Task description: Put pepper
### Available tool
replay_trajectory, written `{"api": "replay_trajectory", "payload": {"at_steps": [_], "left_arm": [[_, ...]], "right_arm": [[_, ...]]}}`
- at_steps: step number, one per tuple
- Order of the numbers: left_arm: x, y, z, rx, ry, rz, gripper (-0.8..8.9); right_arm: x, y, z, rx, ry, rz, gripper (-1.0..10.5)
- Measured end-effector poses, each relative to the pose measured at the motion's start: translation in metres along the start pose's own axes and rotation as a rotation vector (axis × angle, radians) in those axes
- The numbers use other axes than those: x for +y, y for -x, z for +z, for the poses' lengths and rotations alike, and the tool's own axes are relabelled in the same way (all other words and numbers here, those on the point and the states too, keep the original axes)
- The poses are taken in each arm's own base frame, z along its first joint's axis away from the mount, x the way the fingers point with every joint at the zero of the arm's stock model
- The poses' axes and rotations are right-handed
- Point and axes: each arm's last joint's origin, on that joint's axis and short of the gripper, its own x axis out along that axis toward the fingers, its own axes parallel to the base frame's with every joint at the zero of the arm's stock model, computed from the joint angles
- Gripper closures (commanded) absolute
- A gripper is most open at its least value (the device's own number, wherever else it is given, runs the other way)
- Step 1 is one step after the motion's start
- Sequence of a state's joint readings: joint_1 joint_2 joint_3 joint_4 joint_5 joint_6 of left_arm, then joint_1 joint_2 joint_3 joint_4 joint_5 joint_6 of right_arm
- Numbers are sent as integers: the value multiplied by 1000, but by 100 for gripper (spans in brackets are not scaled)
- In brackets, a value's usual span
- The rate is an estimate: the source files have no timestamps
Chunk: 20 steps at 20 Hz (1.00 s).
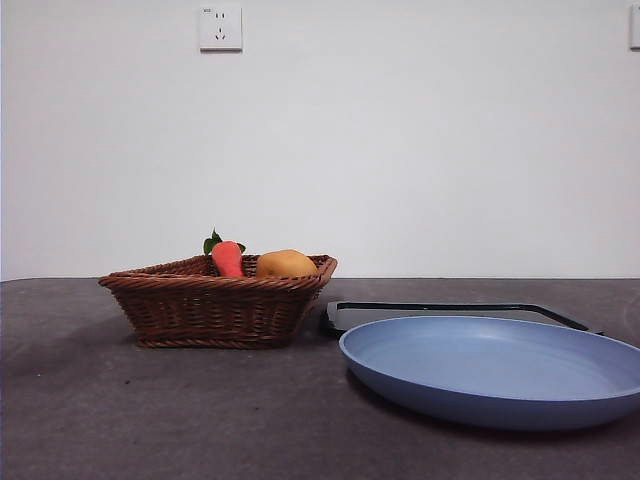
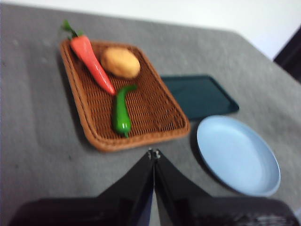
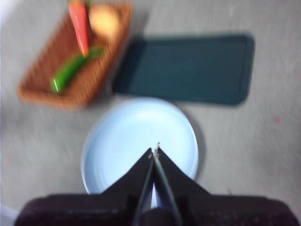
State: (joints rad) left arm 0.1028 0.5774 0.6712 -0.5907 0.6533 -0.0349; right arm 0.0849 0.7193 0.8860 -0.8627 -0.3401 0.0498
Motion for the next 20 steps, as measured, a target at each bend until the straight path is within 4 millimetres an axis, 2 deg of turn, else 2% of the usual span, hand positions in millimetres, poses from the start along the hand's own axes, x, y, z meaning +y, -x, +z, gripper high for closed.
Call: {"api": "replay_trajectory", "payload": {"at_steps": [4,7,8,12,14,20], "left_arm": [[4,-5,0,66,-13,-2,777],[3,-5,1,58,-25,-2,471],[3,-5,1,52,-31,-2,447],[3,-5,2,48,-36,-3,449],[3,-5,2,48,-35,-4,449],[3,-5,2,47,-36,-4,450]], "right_arm": [[-3,-8,1,75,45,-1,907],[-4,-11,2,89,52,-1,676],[-4,-13,2,94,51,-1,635],[-8,-23,4,140,35,-2,636],[-12,-35,6,191,17,-2,637],[-36,-103,11,372,-48,-4,637]]}}
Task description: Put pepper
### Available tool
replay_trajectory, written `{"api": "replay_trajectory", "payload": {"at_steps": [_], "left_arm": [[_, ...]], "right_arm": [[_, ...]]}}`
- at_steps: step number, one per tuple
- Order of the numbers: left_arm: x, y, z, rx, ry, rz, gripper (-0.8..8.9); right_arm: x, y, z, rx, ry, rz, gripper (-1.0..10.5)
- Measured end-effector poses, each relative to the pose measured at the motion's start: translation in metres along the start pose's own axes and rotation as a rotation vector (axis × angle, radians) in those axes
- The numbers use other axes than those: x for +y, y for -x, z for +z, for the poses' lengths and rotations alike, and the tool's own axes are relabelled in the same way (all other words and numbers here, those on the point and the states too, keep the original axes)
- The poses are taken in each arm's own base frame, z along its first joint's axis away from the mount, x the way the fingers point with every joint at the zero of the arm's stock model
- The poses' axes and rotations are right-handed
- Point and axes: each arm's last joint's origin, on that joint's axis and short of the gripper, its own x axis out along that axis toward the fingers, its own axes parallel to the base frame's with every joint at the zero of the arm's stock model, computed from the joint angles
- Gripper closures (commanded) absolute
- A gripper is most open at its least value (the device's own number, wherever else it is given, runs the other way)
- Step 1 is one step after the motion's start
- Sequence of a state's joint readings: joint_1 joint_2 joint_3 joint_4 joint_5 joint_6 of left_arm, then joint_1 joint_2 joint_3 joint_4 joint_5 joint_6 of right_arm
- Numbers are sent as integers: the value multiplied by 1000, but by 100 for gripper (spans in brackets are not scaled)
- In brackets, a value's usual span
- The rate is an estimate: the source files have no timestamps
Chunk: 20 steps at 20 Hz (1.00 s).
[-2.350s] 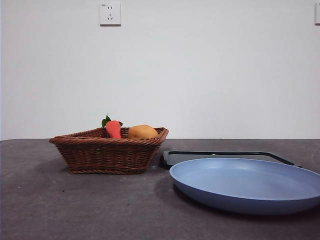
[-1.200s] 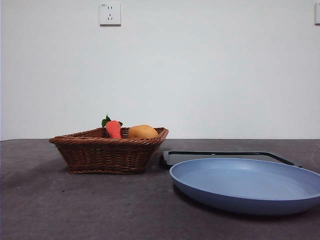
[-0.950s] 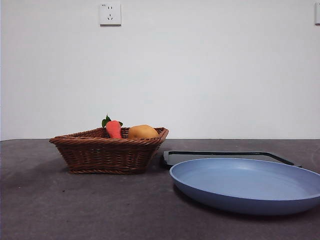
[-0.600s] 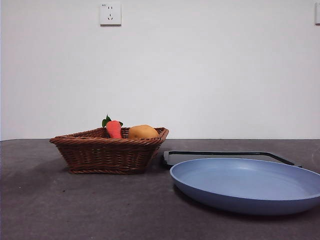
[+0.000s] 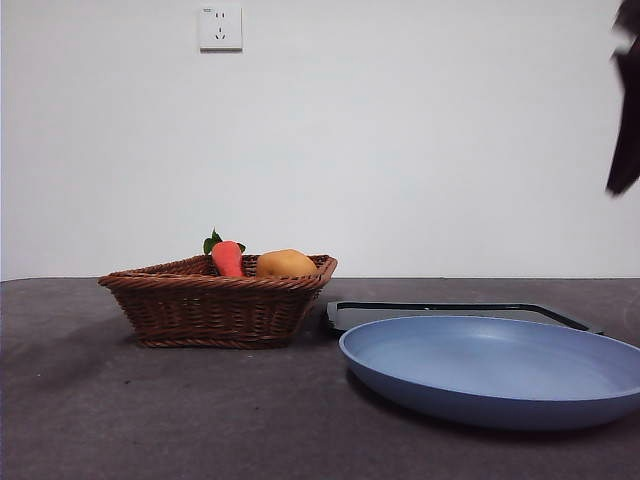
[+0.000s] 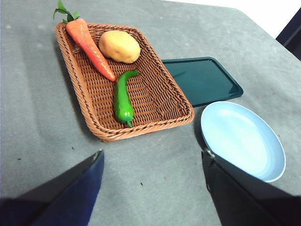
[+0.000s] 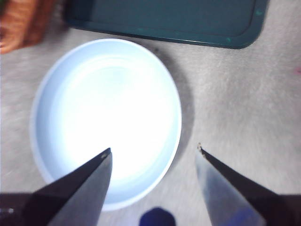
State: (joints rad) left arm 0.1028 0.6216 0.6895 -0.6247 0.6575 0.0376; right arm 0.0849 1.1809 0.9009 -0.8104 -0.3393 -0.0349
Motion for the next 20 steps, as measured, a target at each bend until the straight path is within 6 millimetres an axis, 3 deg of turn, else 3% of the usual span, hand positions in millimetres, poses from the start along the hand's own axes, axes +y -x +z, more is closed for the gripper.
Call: {"api": "replay_trajectory", "payload": {"at_steps": [4,9,13,16,20], "left_arm": [[0,0,0,0,0,0,450],[0,0,0,-1,0,0,450],[0,0,0,-1,0,0,450],[0,0,0,-1,0,0,450],[0,0,1,-4,-4,-1,450]], "right_arm": [[-15,-43,11,96,-33,3,637],[-28,-81,13,177,-54,8,660],[-29,-100,11,230,-43,19,736],[-27,-109,10,251,-35,24,914],[-28,-109,10,248,-39,34,941]]}}
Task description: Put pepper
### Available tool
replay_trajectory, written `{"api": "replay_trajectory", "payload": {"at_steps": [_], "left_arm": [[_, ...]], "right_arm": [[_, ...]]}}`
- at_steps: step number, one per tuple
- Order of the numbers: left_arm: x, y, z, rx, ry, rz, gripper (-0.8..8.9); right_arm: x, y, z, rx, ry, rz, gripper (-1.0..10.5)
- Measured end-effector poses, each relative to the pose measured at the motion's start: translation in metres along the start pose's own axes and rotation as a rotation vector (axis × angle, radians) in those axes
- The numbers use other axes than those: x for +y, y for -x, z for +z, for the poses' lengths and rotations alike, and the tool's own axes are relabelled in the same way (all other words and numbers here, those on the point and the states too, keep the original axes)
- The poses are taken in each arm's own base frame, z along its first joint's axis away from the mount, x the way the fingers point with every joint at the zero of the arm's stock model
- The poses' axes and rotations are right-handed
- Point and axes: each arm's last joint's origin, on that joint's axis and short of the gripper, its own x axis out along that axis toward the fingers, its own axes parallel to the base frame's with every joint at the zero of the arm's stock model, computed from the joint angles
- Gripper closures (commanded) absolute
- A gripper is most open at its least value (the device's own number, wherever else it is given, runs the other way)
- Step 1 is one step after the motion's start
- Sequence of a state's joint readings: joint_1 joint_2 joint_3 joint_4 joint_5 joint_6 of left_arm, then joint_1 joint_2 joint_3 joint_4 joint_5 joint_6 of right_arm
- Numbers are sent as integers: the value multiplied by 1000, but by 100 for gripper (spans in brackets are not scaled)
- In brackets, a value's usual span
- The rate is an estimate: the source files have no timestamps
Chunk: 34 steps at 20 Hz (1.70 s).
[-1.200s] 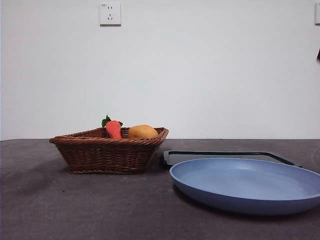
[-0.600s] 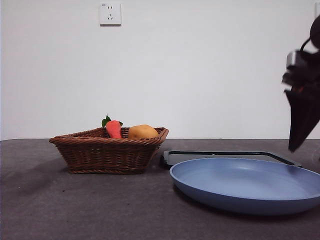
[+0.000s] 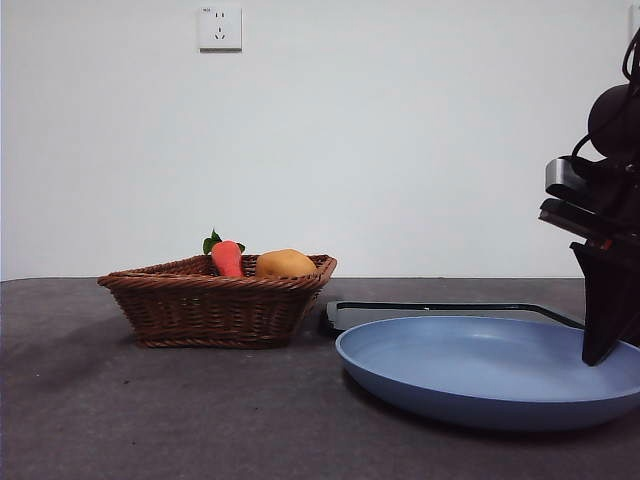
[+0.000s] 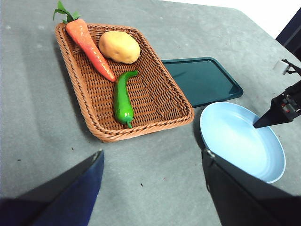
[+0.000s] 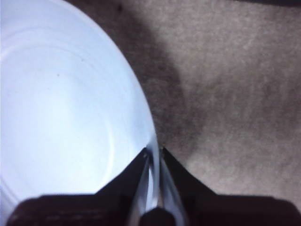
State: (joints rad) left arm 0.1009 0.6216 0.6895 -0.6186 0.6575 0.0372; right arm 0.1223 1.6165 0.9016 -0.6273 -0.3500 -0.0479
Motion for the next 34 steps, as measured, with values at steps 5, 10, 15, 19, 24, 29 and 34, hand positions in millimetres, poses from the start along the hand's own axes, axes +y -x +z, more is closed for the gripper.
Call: {"api": "replay_trajectory", "payload": {"at_steps": [5,10,15,19,24,29,34], "left_arm": [[-4,-8,6,28,-26,-8,451],[-9,-39,46,93,-77,-17,451],[-13,-103,86,194,-119,-10,451],[-8,-169,100,301,-139,23,451],[8,-244,94,425,-147,65,452],[15,-294,73,527,-196,126,452],[26,-318,47,612,-193,142,452]], "right_arm": [[8,20,-2,-64,6,0,941],[27,77,-16,-202,35,-24,941],[47,133,-36,-376,82,-32,941],[58,159,-50,-463,98,-32,941],[64,173,-64,-511,102,-30,941],[64,173,-67,-493,95,-30,941],[64,172,-67,-492,94,-30,941]]}}
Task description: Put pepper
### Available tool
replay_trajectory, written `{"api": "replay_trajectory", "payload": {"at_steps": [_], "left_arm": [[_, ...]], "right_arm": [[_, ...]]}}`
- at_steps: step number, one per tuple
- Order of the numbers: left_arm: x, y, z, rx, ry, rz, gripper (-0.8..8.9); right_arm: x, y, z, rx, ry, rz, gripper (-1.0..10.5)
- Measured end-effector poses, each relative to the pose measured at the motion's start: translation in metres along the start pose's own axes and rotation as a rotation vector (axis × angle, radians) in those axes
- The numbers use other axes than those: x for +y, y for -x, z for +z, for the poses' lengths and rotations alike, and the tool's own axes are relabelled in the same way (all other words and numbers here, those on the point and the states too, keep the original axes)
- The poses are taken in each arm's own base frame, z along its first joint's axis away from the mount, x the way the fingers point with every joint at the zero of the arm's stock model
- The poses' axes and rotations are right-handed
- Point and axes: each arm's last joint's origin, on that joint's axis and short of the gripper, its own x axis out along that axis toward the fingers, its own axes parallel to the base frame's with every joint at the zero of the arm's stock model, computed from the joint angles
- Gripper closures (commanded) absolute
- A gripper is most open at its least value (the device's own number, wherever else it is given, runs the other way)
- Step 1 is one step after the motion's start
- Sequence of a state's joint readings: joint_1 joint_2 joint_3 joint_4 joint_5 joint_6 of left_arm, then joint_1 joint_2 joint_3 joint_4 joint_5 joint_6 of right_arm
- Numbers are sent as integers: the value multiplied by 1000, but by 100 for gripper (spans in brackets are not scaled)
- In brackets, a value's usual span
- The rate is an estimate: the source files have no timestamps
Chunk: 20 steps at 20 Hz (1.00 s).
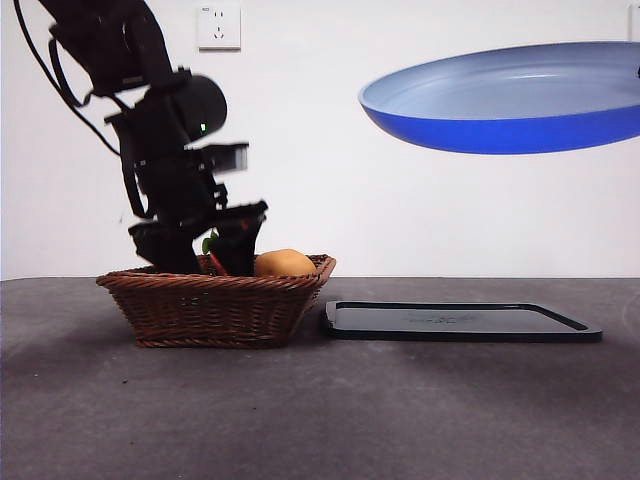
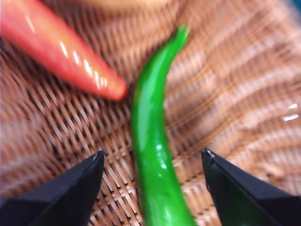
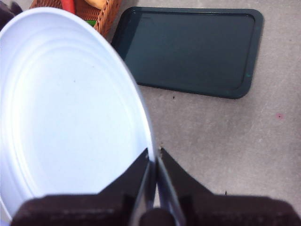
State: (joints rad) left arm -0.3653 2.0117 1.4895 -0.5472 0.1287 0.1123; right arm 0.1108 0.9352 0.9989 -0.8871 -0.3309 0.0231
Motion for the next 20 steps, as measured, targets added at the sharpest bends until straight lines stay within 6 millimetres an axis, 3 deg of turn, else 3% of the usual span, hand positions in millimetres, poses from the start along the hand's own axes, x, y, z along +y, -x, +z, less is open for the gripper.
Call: {"api": "replay_trajectory", "payload": {"at_steps": [3,9,15,17,20], "left_arm": [[-1,-6,-1,13,-8,0,459],[-2,-8,-2,26,-13,24,684],[-5,-6,-3,42,-17,19,691],[-7,4,-2,35,-17,18,691],[-11,44,6,-46,-19,16,691]], "right_arm": [[0,0,0,1,0,0,941],[0,0,0,1,0,0,941],[0,0,0,3,-1,-1,941],[0,0,0,3,-1,-1,941],[-2,-5,1,22,-18,-1,941]]}}
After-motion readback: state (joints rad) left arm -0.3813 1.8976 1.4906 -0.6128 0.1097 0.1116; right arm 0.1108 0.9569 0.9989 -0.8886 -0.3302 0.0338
